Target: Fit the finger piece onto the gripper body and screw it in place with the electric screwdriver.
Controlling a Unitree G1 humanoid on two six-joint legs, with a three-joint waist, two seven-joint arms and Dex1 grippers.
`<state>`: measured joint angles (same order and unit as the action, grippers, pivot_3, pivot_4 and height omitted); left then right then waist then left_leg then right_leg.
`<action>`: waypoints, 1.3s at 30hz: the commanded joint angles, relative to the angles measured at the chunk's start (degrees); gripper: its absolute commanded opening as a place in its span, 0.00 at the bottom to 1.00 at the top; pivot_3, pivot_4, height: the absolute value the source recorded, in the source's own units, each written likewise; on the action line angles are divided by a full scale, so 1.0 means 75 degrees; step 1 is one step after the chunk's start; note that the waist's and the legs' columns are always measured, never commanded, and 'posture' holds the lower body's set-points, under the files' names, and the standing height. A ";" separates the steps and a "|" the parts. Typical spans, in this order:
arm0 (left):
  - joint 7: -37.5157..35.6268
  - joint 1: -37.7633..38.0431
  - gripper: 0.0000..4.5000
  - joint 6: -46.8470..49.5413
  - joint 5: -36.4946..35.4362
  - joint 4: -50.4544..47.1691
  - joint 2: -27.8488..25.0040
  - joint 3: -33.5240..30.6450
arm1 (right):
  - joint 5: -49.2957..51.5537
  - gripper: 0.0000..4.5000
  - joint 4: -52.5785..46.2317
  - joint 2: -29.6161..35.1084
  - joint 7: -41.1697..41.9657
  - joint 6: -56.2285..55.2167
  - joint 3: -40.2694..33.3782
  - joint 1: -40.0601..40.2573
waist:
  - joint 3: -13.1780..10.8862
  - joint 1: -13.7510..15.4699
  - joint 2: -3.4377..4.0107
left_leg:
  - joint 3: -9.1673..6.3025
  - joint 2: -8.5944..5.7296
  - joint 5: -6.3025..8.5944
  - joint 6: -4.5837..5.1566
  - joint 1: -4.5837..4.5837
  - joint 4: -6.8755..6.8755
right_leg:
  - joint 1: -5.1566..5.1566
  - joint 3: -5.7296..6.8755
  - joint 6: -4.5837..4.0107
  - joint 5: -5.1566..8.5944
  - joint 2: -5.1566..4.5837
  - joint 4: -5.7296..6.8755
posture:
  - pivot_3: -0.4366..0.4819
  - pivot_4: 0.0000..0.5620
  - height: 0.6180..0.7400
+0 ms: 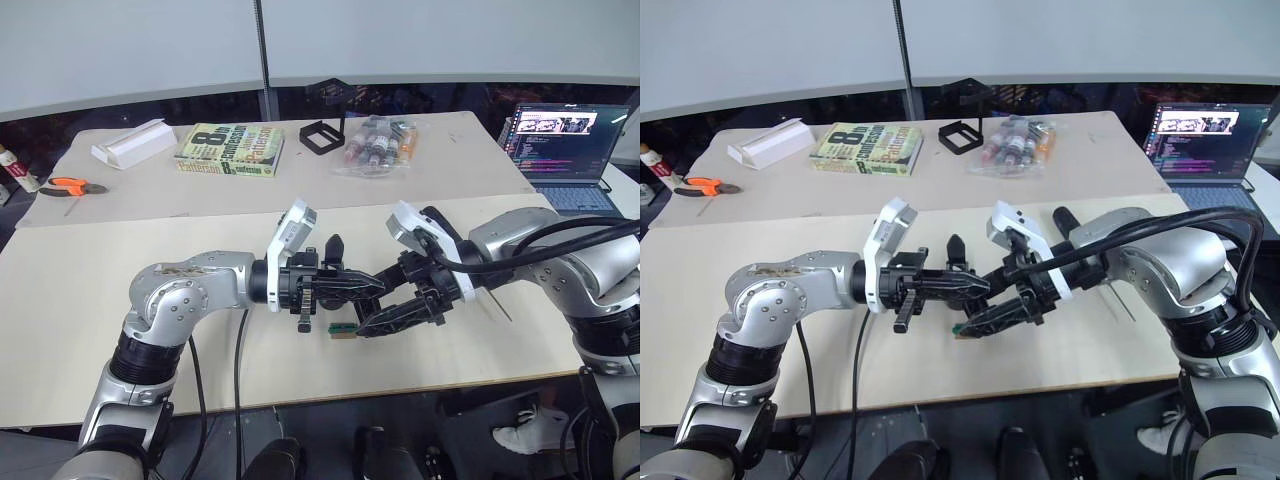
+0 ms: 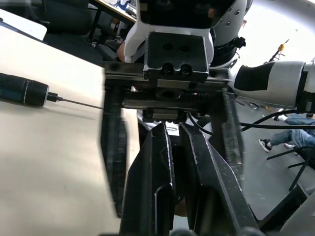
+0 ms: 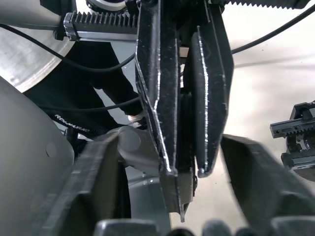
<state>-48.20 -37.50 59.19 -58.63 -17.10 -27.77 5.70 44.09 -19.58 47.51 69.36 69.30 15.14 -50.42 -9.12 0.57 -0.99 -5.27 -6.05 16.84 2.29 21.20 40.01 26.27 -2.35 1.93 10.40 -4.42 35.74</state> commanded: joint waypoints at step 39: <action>-0.2190 0.1461 1.00 -0.7048 0.5583 0.4123 -0.0195 0.0351 | -0.1745 0.09 0.0861 -0.1721 0.0410 -0.6104 -0.1015 0.2337 | -0.0004 0.0067 -0.0006 | 0.0001 -0.0006 -0.0006 0.0004 0.0010 0.0003 | 0.0000 0.0015 0.0005 -0.0012 -0.0001 -0.0014 | 0.48 0.27 1.00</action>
<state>-65.03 -24.99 6.39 -17.14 13.53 -30.07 8.06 31.41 -12.62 34.64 71.73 25.80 8.09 -32.13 -9.15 1.07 -1.04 -5.27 -6.09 16.79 2.32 21.27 40.02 26.27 -2.25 1.96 10.31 -4.42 35.66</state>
